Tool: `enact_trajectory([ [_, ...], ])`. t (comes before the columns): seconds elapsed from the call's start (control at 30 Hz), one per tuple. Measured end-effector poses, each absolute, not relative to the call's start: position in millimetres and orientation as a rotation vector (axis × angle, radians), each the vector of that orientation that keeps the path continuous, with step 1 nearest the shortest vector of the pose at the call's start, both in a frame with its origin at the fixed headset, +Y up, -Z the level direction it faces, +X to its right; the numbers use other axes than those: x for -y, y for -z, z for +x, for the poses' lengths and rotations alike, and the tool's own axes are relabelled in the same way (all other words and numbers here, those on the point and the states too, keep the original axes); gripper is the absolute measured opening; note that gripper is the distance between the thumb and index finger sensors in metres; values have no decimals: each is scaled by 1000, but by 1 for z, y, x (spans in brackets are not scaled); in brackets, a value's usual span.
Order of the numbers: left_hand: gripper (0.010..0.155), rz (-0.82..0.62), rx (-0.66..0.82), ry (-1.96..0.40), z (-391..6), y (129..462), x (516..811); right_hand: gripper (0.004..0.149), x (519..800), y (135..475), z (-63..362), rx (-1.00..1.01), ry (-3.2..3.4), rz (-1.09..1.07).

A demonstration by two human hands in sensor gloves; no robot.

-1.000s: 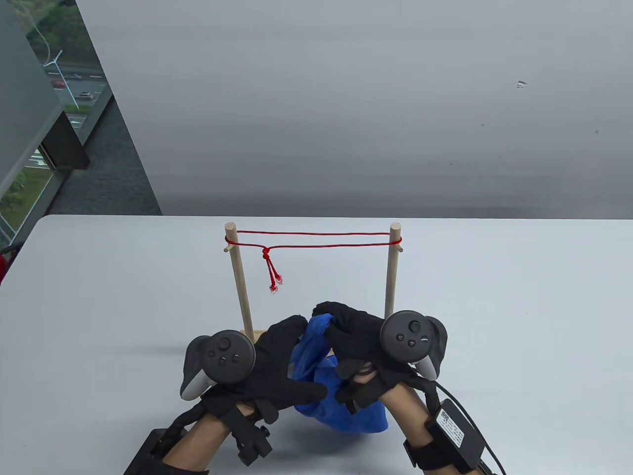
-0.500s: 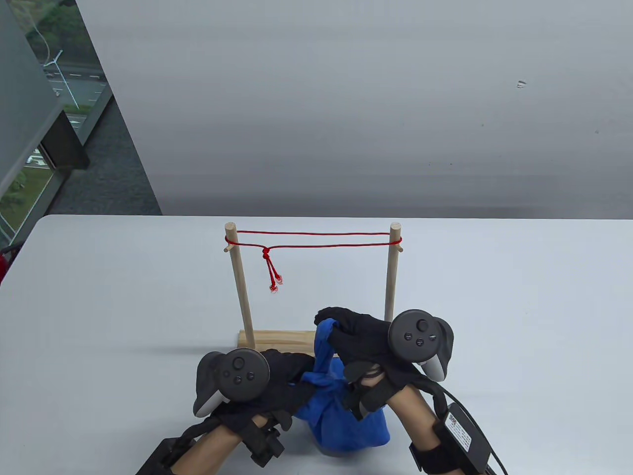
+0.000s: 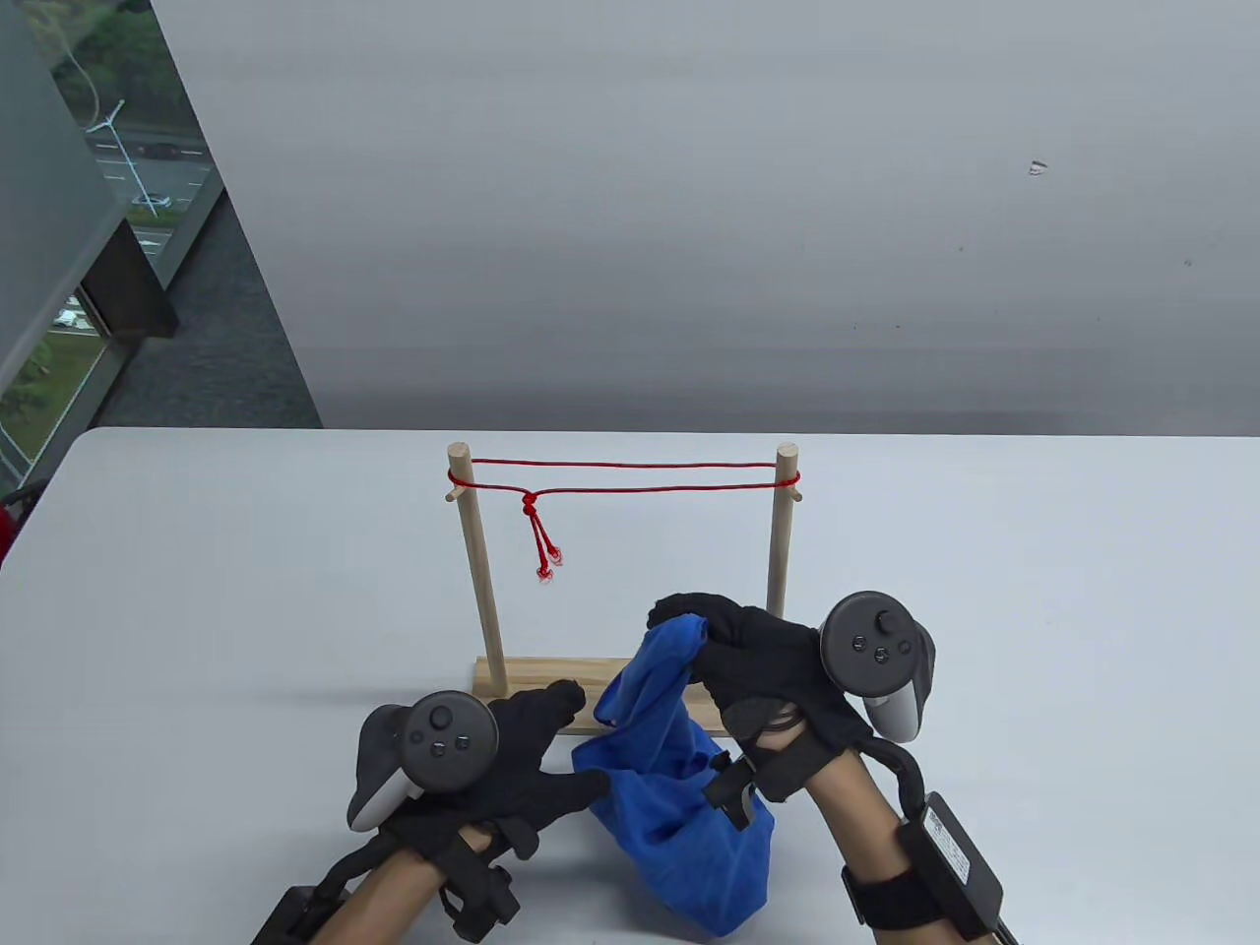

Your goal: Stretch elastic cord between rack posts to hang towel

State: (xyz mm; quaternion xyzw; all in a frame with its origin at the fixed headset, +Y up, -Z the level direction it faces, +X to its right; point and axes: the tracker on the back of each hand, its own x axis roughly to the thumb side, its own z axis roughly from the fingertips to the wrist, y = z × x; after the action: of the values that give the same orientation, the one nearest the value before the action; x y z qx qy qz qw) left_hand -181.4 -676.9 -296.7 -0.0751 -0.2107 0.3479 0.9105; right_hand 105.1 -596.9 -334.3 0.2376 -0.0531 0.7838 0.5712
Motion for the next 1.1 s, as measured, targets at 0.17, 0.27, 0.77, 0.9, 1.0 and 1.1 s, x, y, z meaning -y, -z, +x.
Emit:
enact_trajectory([
  [0.17,88,-150,417,-823,-192,299,681,41,593,342,111,109,-1768,551],
  [0.27,83,-120,396,-855,-193,301,682,41,592,348,112,53,-1667,564],
  [0.77,88,-77,312,-706,-153,327,683,42,583,357,99,-143,-1389,602],
  [0.9,61,12,256,-670,-154,329,680,43,573,349,105,-125,-1362,615],
  [1.0,47,46,233,-709,-166,329,675,43,563,344,118,-46,-1395,599],
  [1.1,44,83,215,-734,-181,326,666,43,554,340,134,63,-1497,568],
])
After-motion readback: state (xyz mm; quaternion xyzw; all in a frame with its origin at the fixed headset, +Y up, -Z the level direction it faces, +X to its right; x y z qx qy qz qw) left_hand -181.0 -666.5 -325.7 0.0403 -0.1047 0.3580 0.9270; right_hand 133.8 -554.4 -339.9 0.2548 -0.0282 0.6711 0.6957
